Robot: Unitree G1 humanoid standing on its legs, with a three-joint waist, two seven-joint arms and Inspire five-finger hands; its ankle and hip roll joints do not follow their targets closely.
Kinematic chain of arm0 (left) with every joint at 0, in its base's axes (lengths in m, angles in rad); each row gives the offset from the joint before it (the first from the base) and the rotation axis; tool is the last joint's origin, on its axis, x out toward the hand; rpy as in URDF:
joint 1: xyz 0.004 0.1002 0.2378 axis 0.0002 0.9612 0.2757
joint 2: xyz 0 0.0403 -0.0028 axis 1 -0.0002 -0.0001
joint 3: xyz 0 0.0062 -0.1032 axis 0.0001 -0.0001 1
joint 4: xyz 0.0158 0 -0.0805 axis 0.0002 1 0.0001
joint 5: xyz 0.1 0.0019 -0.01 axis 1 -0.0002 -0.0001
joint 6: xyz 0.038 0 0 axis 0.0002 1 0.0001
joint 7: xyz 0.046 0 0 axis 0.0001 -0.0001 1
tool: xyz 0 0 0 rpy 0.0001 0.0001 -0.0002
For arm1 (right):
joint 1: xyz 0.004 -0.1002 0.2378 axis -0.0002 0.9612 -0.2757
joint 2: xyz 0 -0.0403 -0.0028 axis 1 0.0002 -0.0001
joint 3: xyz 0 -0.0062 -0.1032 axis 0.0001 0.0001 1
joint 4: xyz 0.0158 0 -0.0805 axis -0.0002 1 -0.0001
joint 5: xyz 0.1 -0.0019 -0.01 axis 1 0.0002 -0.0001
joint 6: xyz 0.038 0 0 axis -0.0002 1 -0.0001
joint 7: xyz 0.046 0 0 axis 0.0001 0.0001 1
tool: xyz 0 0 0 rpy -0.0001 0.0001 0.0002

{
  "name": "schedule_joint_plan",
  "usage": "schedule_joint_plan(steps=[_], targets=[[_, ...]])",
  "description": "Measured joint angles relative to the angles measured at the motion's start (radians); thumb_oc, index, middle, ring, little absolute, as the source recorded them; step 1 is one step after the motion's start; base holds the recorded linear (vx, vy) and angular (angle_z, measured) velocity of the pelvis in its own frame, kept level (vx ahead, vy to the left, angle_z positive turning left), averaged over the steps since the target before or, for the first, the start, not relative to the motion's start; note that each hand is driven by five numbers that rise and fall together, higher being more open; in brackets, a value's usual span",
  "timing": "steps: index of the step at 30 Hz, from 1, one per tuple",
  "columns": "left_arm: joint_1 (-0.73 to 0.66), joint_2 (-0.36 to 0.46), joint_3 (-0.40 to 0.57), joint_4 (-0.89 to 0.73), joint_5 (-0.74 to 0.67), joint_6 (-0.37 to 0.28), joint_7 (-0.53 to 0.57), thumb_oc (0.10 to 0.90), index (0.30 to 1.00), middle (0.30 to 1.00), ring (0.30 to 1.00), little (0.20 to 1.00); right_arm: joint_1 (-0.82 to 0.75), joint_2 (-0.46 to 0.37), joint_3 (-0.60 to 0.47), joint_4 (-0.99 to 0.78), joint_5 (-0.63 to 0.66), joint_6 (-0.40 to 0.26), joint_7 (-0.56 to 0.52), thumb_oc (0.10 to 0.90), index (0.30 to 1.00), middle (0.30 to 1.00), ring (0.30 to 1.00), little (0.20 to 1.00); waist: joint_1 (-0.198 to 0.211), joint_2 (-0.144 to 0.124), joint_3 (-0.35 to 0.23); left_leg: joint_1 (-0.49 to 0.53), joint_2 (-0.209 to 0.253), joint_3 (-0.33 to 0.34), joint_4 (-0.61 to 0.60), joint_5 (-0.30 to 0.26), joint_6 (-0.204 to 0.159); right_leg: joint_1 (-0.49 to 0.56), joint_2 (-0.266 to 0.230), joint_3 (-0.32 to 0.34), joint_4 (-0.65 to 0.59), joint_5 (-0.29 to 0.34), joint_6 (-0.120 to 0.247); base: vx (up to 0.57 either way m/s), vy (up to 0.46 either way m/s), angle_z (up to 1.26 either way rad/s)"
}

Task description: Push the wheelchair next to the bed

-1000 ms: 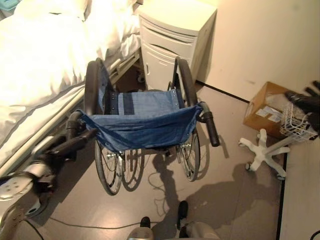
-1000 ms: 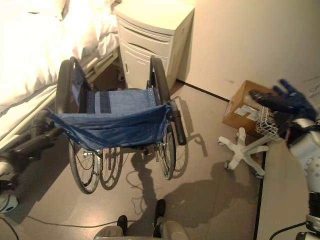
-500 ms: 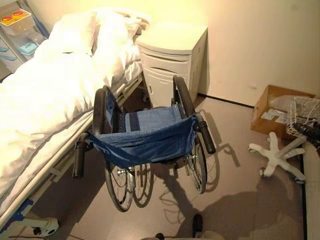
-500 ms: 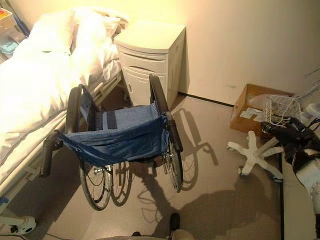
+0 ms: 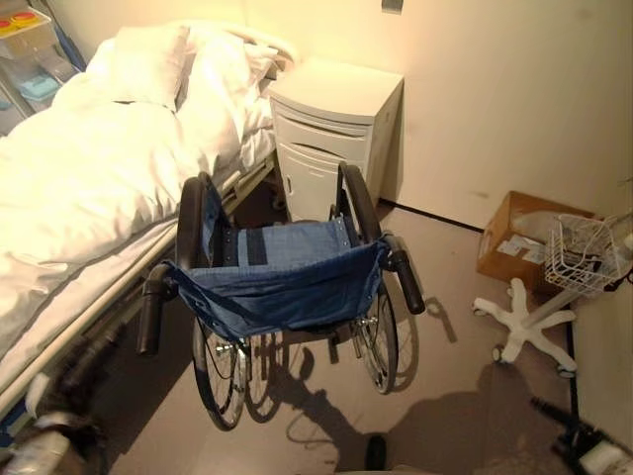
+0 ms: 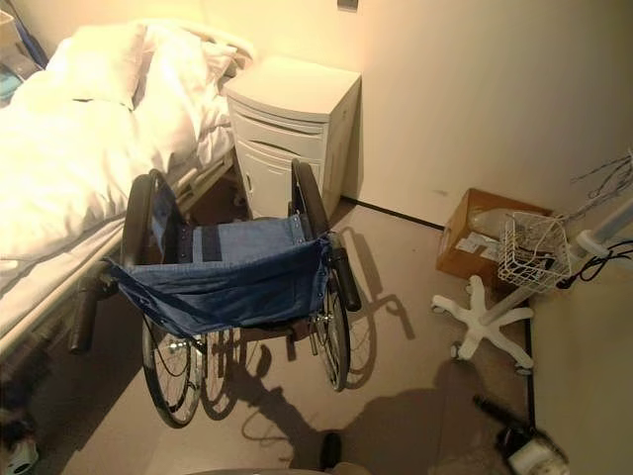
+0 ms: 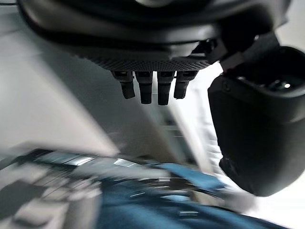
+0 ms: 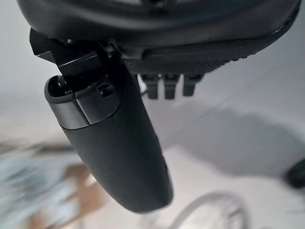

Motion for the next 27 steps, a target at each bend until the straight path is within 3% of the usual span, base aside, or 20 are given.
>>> schedule_joint_plan(steps=[3, 5, 6, 7, 9, 13, 15, 19, 22, 27], targets=[[-0.058, -0.125, -0.13, 0.264, -0.008, -0.027, 0.006, 0.8, 0.9, 0.9, 0.9, 0.9, -0.044, 0.099, 0.068, 0.214, -0.037, -0.037, -0.01, 0.8, 0.9, 0.9, 0.9, 0.9, 0.0, 0.007, 0.0, -0.003, -0.001, 0.0, 0.004, 0.0, 0.0, 0.003, -0.003, -0.001, 0.0, -0.002, -0.004, -0.02, 0.014, 0.0], [-0.056, -0.188, -0.18, 0.351, -0.009, -0.048, -0.007, 0.8, 0.9, 0.9, 0.9, 0.9, -0.05, 0.153, 0.095, 0.282, -0.042, -0.06, -0.009, 0.8, 0.9, 0.9, 0.9, 0.9, 0.001, 0.005, 0.002, -0.009, 0.0, 0.001, 0.002, -0.001, 0.003, -0.001, -0.005, -0.01, -0.001, -0.004, -0.002, -0.02, 0.007, -0.01], [-0.064, -0.215, -0.184, 0.4, -0.01, -0.057, -0.013, 0.8, 0.9, 0.9, 0.9, 0.9, -0.061, 0.172, 0.101, 0.328, -0.052, -0.071, -0.008, 0.8, 0.9, 0.9, 0.9, 0.9, 0.002, 0.016, 0.005, -0.012, 0.006, 0.003, -0.005, -0.002, 0.007, -0.001, -0.007, -0.027, 0.0, -0.007, 0.003, -0.03, 0.016, 0.03], [-0.062, -0.249, -0.194, 0.44, -0.01, -0.046, -0.021, 0.8, 0.9, 0.9, 0.9, 0.9, -0.071, 0.195, 0.105, 0.377, -0.077, -0.062, 0.001, 0.8, 0.9, 0.9, 0.9, 0.9, 0.008, 0.03, -0.003, -0.014, 0.031, 0.015, -0.011, 0.003, 0.003, -0.021, -0.005, -0.033, 0.082, -0.022, -0.007, -0.02, 0.017, 0.1], [-0.076, -0.265, -0.242, 0.521, -0.011, -0.051, -0.038, 0.8, 0.9, 0.9, 0.9, 0.9, -0.086, 0.204, 0.151, 0.456, -0.109, -0.062, 0.04, 0.8, 0.9, 0.9, 0.9, 0.9, 0.011, 0.027, -0.013, -0.016, 0.031, 0.0, -0.005, 0.005, -0.008, -0.036, -0.029, -0.024, 0.143, -0.102, 0.021, -0.02, 0.017, 0.22], [-0.107, -0.305, -0.26, 0.677, -0.064, -0.009, -0.072, 0.8, 0.9, 0.9, 0.9, 0.9, -0.091, 0.185, 0.261, 0.479, -0.26, -0.071, 0.168, 0.8, 0.9, 0.9, 0.9, 0.9, 0.025, 0.046, -0.025, -0.026, 0.043, -0.029, 0.005, 0.009, -0.019, 0.028, -0.003, -0.028, 0.003, -0.038, 0.015, -0.02, 0.005, 0.07], [-0.136, -0.323, -0.26, 0.747, -0.084, 0.017, -0.078, 0.8, 0.9, 0.9, 0.9, 0.9, -0.111, 0.172, 0.3, 0.488, -0.335, -0.064, 0.252, 0.8, 0.9, 0.9, 0.9, 0.9, 0.024, 0.051, -0.026, -0.027, 0.04, -0.038, 0.019, 0.005, -0.026, 0.039, -0.006, -0.028, -0.001, -0.032, 0.011, -0.02, -0.007, 0.04], [-0.166, -0.304, -0.261, 0.751, -0.068, 0.067, -0.08, 0.8, 0.9, 0.9, 0.9, 0.9, -0.128, 0.164, 0.372, 0.487, -0.433, -0.063, 0.374, 0.8, 0.9, 0.9, 0.9, 0.9, 0.025, 0.025, -0.037, -0.025, 0.035, -0.051, 0.014, -0.001, -0.028, 0.043, -0.011, -0.031, -0.001, -0.036, 0.017, 0.0, 0.0, 0.02], [-0.172, -0.283, -0.285, 0.75, -0.064, 0.092, -0.063, 0.8, 0.9, 0.9, 0.9, 0.9, -0.124, 0.181, 0.389, 0.491, -0.468, -0.065, 0.405, 0.8, 0.9, 0.9, 0.9, 0.9, 0.025, -0.001, -0.053, -0.029, 0.03, -0.051, 0.011, 0.0, -0.027, 0.037, -0.017, -0.031, -0.001, -0.035, 0.018, 0.0, 0.0, 0.0], [-0.181, -0.267, -0.313, 0.75, -0.06, 0.098, -0.027, 0.8, 0.9, 0.9, 0.9, 0.9, -0.123, 0.2, 0.406, 0.507, -0.559, -0.074, 0.418, 0.8, 0.9, 0.9, 0.9, 0.9, 0.022, -0.015, -0.063, -0.029, 0.024, -0.05, 0.01, -0.001, -0.02, 0.036, -0.022, -0.031, -0.001, -0.031, 0.014, 0.0, 0.0, 0.0]])
